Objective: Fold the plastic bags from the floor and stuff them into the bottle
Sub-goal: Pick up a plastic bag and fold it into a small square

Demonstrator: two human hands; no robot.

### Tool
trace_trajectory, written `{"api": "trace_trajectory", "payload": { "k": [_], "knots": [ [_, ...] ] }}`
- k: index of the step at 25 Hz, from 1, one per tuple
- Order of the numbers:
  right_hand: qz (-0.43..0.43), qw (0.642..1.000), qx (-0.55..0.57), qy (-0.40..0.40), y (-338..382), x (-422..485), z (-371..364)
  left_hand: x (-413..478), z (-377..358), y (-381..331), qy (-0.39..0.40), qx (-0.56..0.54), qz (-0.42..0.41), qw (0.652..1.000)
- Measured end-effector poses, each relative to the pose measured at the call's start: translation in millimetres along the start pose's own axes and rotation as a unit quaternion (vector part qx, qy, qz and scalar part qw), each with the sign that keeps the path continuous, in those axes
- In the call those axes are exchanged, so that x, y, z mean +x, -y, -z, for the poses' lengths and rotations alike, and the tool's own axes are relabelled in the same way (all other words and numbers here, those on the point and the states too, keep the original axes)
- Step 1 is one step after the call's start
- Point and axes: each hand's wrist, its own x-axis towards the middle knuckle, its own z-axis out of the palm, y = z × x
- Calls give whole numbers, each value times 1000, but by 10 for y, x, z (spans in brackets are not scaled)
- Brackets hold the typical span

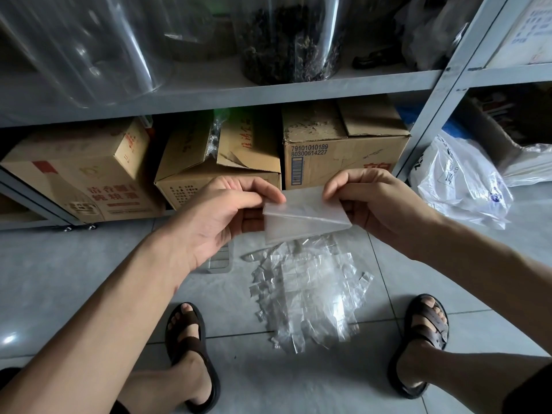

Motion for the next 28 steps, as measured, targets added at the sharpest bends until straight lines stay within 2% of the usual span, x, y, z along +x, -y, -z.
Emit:
{"api": "trace_trajectory", "payload": {
  "k": [8, 13, 22, 25, 28],
  "knots": [
    [-7, 1000, 23, -5, -1, -7, -18, -6, 8, 24, 14, -16, -9, 1000],
    [-10, 1000, 24, 2, -16, -29, -19, -14, -48, 33, -25, -23, -42, 999],
    [-32, 996, 30, -84, -30, -21, -63, -19, -138, 40, -76, -76, 44, 993],
    [-36, 993, 31, -108, -26, -33, -78, -21, -120, 32, -84, -56, 43, 994],
    [-45, 993, 47, -98, -6, -53, -103, -26, -118, 28, -86, -57, 39, 994]
  ]
}}
